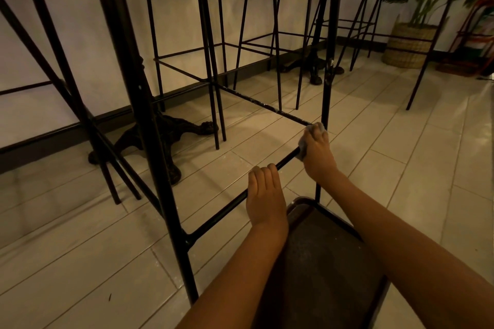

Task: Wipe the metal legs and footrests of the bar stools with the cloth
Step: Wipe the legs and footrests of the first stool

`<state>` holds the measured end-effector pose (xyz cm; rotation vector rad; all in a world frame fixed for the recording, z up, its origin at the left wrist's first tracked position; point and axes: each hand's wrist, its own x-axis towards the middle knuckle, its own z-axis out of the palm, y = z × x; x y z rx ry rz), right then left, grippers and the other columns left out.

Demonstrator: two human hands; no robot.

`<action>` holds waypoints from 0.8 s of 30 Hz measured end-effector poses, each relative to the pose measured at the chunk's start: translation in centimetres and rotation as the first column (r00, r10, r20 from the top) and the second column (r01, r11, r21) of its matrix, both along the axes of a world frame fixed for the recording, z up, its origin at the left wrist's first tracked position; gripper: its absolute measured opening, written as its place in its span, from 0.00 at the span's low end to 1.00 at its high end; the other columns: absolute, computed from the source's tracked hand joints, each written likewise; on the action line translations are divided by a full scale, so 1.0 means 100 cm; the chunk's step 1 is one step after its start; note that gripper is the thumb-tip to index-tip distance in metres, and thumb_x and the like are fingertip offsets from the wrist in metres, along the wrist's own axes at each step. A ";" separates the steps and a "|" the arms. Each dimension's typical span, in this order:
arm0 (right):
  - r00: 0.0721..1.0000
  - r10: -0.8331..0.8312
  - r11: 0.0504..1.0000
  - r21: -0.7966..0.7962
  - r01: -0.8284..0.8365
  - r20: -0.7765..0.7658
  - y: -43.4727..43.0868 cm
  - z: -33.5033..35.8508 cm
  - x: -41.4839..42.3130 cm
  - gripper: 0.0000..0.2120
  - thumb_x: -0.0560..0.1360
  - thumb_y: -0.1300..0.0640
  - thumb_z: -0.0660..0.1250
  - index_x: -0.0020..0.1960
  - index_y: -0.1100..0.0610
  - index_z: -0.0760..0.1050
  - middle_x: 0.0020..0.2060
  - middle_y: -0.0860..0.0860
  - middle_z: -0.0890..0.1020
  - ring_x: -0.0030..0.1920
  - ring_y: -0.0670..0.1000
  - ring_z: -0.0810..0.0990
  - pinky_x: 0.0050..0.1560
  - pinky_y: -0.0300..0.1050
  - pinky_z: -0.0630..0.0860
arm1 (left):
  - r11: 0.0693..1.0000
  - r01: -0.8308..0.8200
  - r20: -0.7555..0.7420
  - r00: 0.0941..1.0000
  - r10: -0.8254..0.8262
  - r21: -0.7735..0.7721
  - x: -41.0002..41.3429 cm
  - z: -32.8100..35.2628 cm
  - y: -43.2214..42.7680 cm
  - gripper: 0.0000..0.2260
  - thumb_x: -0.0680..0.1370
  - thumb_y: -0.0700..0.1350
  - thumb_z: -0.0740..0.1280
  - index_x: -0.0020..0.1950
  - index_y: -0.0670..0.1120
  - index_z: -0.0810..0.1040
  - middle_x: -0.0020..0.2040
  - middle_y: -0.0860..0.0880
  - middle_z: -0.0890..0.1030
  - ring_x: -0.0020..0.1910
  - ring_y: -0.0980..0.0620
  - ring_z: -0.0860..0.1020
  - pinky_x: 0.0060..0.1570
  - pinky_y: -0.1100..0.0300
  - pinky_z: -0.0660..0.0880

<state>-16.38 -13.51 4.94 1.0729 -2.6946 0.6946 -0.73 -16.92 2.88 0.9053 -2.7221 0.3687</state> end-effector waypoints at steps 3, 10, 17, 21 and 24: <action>0.999 -0.014 0.997 0.076 0.017 -0.037 0.000 0.006 -0.008 0.31 0.73 0.63 0.66 0.71 0.66 0.56 0.72 0.62 0.54 0.73 0.63 0.49 0.74 0.55 0.55 | 1.000 -0.027 0.004 1.000 0.027 0.001 0.000 0.001 0.000 0.39 0.74 0.51 0.67 0.70 0.37 0.45 0.71 0.42 0.63 0.71 0.44 0.62 0.72 0.53 0.53; 0.996 -0.053 0.991 0.123 0.061 -0.073 -0.004 0.013 -0.006 0.21 0.74 0.60 0.66 0.64 0.66 0.67 0.68 0.63 0.61 0.70 0.62 0.57 0.70 0.52 0.60 | 1.000 -0.018 0.015 1.000 0.018 -0.008 0.000 -0.001 0.000 0.37 0.75 0.50 0.66 0.72 0.38 0.46 0.71 0.42 0.62 0.71 0.44 0.60 0.72 0.53 0.52; 0.999 -0.039 0.994 0.098 0.039 -0.005 -0.005 0.012 -0.006 0.21 0.72 0.60 0.69 0.62 0.65 0.68 0.69 0.62 0.60 0.71 0.61 0.56 0.70 0.53 0.58 | 0.996 -0.084 0.011 0.996 0.084 0.014 0.000 0.003 0.000 0.40 0.68 0.53 0.71 0.69 0.39 0.52 0.66 0.46 0.70 0.67 0.47 0.67 0.70 0.55 0.59; 1.000 0.018 0.983 0.184 -0.020 0.009 -0.003 0.020 0.007 0.16 0.73 0.58 0.67 0.59 0.63 0.72 0.68 0.60 0.65 0.72 0.60 0.56 0.71 0.54 0.58 | 0.998 -0.058 0.063 0.996 0.057 0.007 -0.001 0.001 -0.001 0.37 0.74 0.50 0.66 0.72 0.38 0.46 0.71 0.42 0.62 0.71 0.44 0.60 0.72 0.53 0.52; 0.997 0.071 0.987 0.146 -0.067 -0.018 0.004 0.023 0.033 0.16 0.75 0.61 0.64 0.61 0.64 0.71 0.68 0.61 0.64 0.69 0.61 0.61 0.70 0.52 0.61 | 0.998 -0.050 0.033 0.998 0.051 -0.025 -0.001 0.004 0.001 0.36 0.74 0.51 0.65 0.72 0.38 0.47 0.70 0.43 0.63 0.70 0.45 0.62 0.72 0.54 0.54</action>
